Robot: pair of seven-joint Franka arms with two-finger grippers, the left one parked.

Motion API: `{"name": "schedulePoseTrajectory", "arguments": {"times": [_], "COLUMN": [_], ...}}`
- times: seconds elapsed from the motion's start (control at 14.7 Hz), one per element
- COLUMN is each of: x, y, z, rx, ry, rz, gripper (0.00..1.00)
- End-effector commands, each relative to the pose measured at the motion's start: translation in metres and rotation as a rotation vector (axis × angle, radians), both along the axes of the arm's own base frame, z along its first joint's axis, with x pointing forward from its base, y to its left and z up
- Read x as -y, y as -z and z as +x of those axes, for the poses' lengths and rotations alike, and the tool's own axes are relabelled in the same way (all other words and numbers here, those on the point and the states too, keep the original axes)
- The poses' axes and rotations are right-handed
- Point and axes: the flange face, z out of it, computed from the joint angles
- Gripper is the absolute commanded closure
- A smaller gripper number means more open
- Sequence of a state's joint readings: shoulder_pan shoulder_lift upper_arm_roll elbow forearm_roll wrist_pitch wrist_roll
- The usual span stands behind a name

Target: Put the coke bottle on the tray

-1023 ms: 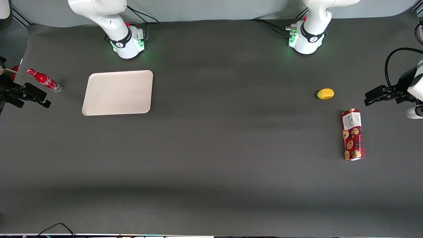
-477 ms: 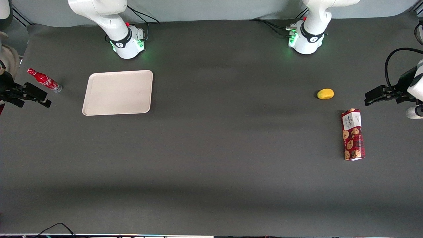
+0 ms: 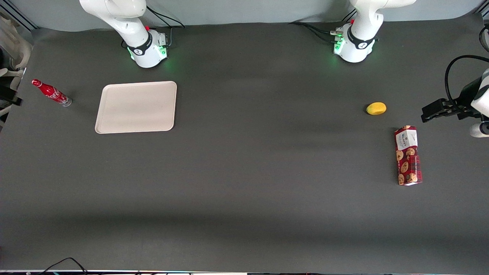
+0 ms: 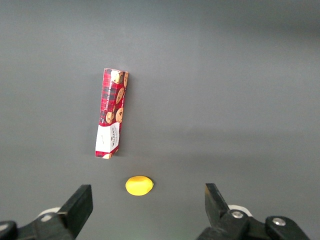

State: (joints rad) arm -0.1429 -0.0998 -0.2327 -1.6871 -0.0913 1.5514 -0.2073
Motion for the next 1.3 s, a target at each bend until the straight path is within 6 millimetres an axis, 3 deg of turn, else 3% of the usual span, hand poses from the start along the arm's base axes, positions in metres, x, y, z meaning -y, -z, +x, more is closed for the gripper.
{"name": "schedulePoseTrajectory", "arguments": {"times": [0.0,0.07,0.2,0.48,0.61,0.82,1.23], "x": [0.078,0.106,0.144,0.197,0.213,0.202,0.206], "y": [0.003,0.013,0.04,0.127,0.169,0.219,0.265], "z": [-0.078,-0.103,-0.151,-0.234,-0.257,-0.261,-0.247], "rx": [0.037,0.063,0.105,0.204,0.211,0.201,0.09], "ry": [0.017,0.027,0.075,0.158,0.199,0.212,0.213], "rz": [0.039,0.054,0.058,0.062,0.077,0.085,0.043], "gripper": [0.0,0.0,0.0,0.0,0.0,0.0,0.0]}}
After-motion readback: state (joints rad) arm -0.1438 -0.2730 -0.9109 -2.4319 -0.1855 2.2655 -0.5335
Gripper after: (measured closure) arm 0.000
